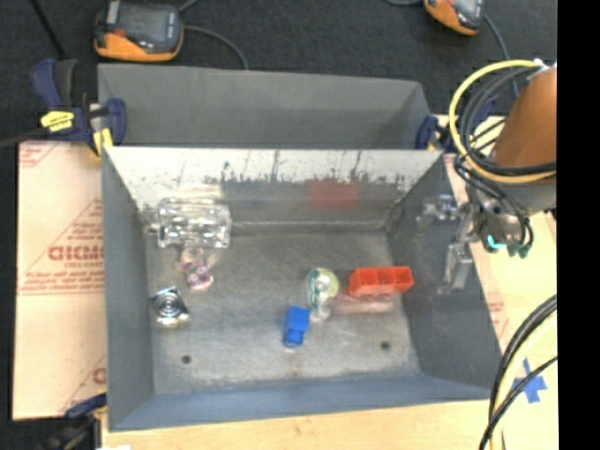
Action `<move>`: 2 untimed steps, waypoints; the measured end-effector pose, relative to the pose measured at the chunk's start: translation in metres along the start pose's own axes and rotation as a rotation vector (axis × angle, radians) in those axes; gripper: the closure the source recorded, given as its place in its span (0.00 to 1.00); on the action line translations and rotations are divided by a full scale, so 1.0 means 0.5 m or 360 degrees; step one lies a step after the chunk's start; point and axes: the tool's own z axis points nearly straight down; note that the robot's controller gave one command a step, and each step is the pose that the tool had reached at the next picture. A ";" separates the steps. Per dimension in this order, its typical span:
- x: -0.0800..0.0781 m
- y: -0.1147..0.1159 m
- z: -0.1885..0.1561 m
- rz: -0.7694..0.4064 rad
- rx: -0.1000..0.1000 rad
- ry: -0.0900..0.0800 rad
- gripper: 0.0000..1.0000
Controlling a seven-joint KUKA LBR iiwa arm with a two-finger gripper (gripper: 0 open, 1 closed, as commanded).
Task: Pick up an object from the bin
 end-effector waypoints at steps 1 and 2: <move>-0.077 0.000 0.095 -0.0461 0.0002 -0.0012 0.00; 0.006 0.109 0.142 -0.0645 -0.0004 -0.0003 0.00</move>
Offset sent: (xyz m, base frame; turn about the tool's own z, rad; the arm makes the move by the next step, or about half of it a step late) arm 0.0376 0.0007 -0.0472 -0.2915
